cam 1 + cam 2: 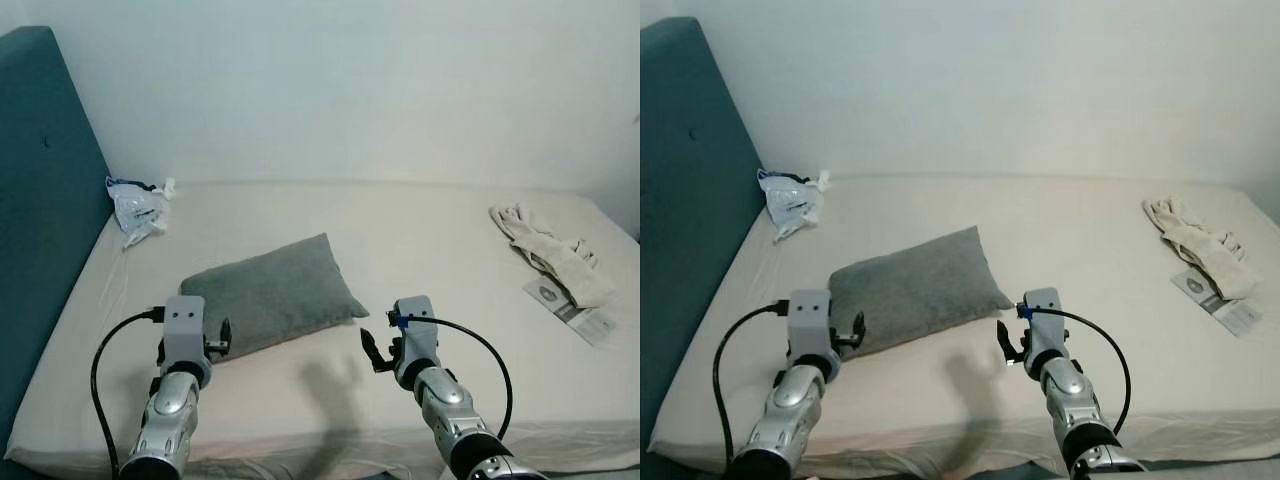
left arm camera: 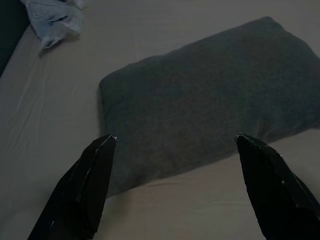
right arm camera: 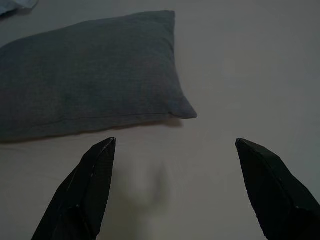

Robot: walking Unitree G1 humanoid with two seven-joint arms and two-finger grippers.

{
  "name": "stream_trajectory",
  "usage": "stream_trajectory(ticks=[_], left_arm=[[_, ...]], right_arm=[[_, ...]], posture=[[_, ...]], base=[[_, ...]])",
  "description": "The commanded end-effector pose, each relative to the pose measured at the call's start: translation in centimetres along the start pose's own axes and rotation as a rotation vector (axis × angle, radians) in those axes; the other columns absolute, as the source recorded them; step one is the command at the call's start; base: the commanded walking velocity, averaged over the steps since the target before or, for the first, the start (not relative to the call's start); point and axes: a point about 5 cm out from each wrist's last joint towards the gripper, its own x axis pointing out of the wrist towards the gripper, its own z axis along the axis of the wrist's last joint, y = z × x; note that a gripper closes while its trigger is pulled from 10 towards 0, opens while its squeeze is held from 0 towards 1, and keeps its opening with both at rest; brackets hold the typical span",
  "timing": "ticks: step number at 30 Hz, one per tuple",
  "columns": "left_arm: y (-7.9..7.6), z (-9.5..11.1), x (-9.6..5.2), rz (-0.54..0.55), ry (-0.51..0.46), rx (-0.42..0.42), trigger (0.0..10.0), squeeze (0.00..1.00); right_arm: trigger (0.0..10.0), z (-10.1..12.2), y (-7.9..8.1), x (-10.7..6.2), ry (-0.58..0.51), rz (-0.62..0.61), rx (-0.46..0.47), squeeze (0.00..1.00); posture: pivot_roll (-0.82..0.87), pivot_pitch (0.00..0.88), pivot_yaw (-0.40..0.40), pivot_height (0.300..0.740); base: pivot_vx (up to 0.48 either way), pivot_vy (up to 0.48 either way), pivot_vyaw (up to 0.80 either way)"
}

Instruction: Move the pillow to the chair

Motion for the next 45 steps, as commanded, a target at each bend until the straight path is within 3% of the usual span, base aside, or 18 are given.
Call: stream_trajectory(ticks=[1, 10, 17, 28, 36, 45], left_arm=[[0.0, -0.2, 0.0, 0.005, 0.008, -0.013, 10.0, 0.0], [0.3, 0.3, 0.2, 0.017, -0.006, -0.009, 10.0, 0.0], [0.4, -0.5, 0.1, 0.026, 0.055, 0.002, 10.0, 0.0], [0.9, 0.0, 0.4, 0.062, 0.029, 0.008, 10.0, 0.0], [0.6, 0.6, 0.8, 0.053, 0.013, 0.079, 10.0, 0.0], [0.6, 0.7, 0.9, 0.069, 0.014, 0.08, 10.0, 0.0]], right_arm=[[10.0, -0.2, -0.2, -0.2, -0.002, -0.014, 0.024, 0.0], [10.0, 0.1, 0.1, 0.1, -0.016, -0.008, 0.033, 0.0], [10.0, 0.1, 0.5, 0.2, -0.014, 0.003, 0.033, 0.0], [10.0, 0.4, 0.4, 0.2, -0.032, 0.001, 0.055, 0.0], [10.0, 1.1, 0.2, 0.5, -0.054, 0.001, 0.104, 0.0], [10.0, 1.9, 1.3, 0.8, -0.098, 0.106, 0.17, 0.0]], posture=[[0.02, 0.055, -0.029, 0.74], [0.03, 0.049, -0.029, 0.74], [0.04, 0.053, -0.026, 0.74], [0.03, 0.054, -0.019, 0.74], [0.04, 0.054, -0.025, 0.74], [0.04, 0.056, -0.027, 0.72]], base=[[0.0, 0.0, 0.0], [0.0, 0.0, 0.0], [0.0, -0.343, 0.0], [0.0, 0.0, 0.0], [0.0, 0.0, 0.0], [0.0, 0.0, 0.0]])
